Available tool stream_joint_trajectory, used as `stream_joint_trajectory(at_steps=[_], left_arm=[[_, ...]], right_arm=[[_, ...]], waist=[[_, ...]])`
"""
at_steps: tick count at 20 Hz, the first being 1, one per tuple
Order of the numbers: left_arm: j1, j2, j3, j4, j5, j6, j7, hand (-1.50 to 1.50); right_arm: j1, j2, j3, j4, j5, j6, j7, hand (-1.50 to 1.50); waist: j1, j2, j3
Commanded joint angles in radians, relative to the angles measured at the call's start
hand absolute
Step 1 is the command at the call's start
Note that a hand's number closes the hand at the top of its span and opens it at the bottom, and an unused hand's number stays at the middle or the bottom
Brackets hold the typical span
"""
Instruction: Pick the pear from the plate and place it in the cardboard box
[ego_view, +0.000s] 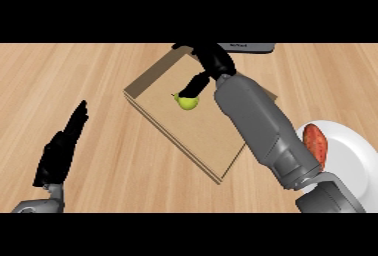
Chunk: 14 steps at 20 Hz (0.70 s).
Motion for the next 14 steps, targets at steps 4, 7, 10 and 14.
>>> stream_joint_trajectory(at_steps=[4, 7, 10, 14], left_arm=[[-0.004, -0.022, -0.028, 0.012, -0.016, 0.001, -0.017, 0.0], [0.012, -0.012, 0.004, 0.014, -0.005, 0.011, -0.026, 0.0], [0.034, 0.001, 0.004, -0.072, 0.003, -0.002, 0.027, 0.0], [0.01, 0.005, 0.016, -0.018, -0.011, 0.006, 0.014, 0.0]], right_arm=[[-0.011, 0.001, -0.12, 0.004, -0.211, -0.195, -0.075, -1.5], [-0.01, -0.024, -0.245, 0.028, -0.267, -0.139, -0.169, -1.5], [-0.028, -0.082, -0.326, 0.041, -0.349, -0.049, -0.188, -1.5], [-0.051, -0.173, -0.405, 0.064, -0.395, -0.074, -0.181, -1.5]], waist=[[0.011, 0.002, 0.001], [-0.012, 0.004, 0.001], [-0.012, -0.002, 0.002], [-0.026, -0.002, 0.001]])
